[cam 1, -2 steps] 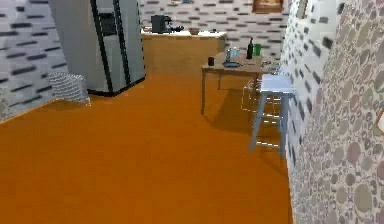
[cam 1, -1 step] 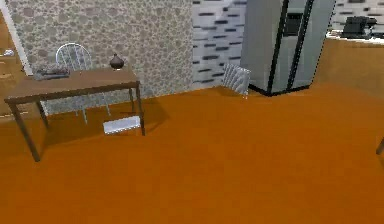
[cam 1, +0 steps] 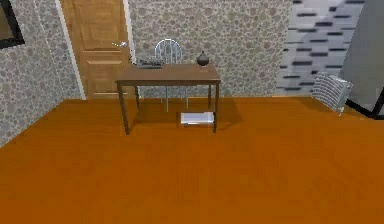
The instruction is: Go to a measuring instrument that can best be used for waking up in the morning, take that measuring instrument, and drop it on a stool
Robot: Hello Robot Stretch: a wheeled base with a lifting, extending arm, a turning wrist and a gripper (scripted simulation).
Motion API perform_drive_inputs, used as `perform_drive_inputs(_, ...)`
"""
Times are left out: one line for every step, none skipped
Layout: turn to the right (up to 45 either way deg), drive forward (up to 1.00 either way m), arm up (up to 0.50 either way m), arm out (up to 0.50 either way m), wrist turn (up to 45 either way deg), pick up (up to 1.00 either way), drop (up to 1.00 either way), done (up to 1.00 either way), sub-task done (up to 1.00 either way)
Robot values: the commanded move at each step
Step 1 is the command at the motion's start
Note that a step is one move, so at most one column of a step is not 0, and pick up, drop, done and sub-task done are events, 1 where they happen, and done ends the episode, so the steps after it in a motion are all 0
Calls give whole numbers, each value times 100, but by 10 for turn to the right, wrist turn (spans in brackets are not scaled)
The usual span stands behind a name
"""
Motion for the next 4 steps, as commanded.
perform_drive_inputs(0,20,0,0,0,0,0,0,0)
perform_drive_inputs(450,0,0,0,0,0,0,0,0)
perform_drive_inputs(330,0,0,0,0,0,0,0,0)
perform_drive_inputs(0,100,0,0,0,0,0,0,0)
